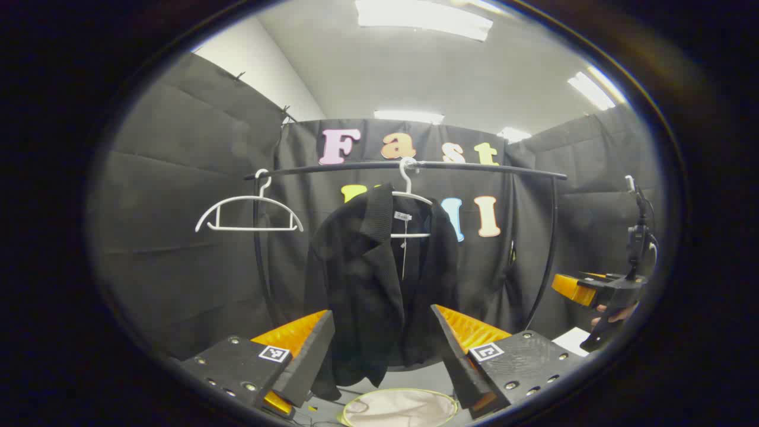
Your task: Grasp the clothes on the hanger with both hands and then place them into the laundry hamper below.
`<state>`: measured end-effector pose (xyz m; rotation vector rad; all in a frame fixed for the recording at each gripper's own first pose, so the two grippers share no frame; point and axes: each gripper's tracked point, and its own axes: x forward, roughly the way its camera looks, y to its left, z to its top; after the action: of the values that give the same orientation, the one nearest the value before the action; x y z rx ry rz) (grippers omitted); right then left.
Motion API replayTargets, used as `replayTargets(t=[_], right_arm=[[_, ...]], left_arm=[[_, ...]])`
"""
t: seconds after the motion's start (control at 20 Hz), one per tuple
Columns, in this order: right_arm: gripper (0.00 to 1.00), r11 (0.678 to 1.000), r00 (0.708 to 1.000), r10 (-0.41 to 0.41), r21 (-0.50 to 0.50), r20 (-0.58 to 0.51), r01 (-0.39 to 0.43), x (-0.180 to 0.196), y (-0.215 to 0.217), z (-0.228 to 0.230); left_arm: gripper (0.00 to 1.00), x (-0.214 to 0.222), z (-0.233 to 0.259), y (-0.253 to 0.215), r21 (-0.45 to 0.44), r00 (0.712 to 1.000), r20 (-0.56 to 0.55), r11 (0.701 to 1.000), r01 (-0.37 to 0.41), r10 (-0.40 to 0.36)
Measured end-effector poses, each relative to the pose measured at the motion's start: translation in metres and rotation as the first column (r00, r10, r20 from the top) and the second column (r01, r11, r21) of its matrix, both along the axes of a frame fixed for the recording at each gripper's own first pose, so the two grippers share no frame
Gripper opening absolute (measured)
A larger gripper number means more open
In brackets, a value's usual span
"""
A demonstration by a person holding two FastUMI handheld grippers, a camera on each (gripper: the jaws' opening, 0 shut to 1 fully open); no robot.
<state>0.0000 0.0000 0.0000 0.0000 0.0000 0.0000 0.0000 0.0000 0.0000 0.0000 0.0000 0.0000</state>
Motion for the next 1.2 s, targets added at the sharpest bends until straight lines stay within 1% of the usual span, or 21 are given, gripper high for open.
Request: replayTargets(t=[0.05,0.45,0.6,0.75,0.95,1.05,1.2], right_arm=[[0.98,1.000,1.000,-0.002,0.004,-0.004,0.002,0.000,0.001,0.000],[0.98,1.000,1.000,-0.025,0.003,-0.015,0.025,0.000,0.002,0.000],[0.98,0.999,0.999,-0.039,0.023,-0.021,0.039,-0.002,0.001,0.000],[0.98,0.997,0.998,-0.056,0.057,-0.029,0.057,-0.004,-0.001,0.000],[0.98,0.997,0.997,-0.067,0.042,-0.032,0.068,-0.008,-0.007,0.000],[0.98,0.997,0.997,-0.063,0.044,-0.046,0.065,-0.010,-0.006,-0.003],[0.98,0.999,0.997,-0.032,0.042,-0.077,0.035,-0.007,0.005,-0.007]], left_arm=[[0.94,0.004,0.000,0.000,0.004,1.000,-0.002,1.000,0.002,-0.002],[0.94,0.010,-0.004,-0.004,-0.006,0.999,-0.009,0.999,0.035,-0.035],[0.94,0.019,-0.005,-0.005,-0.004,0.999,-0.008,0.999,0.040,-0.040],[0.94,0.026,-0.007,-0.006,-0.018,0.999,-0.010,0.999,0.050,-0.050],[0.94,0.032,-0.015,-0.011,-0.045,0.997,-0.021,0.996,0.075,-0.076],[0.94,0.036,-0.016,-0.011,-0.062,0.997,-0.026,0.996,0.071,-0.072],[0.94,0.035,-0.015,-0.010,-0.070,0.998,-0.027,0.996,0.059,-0.061]])
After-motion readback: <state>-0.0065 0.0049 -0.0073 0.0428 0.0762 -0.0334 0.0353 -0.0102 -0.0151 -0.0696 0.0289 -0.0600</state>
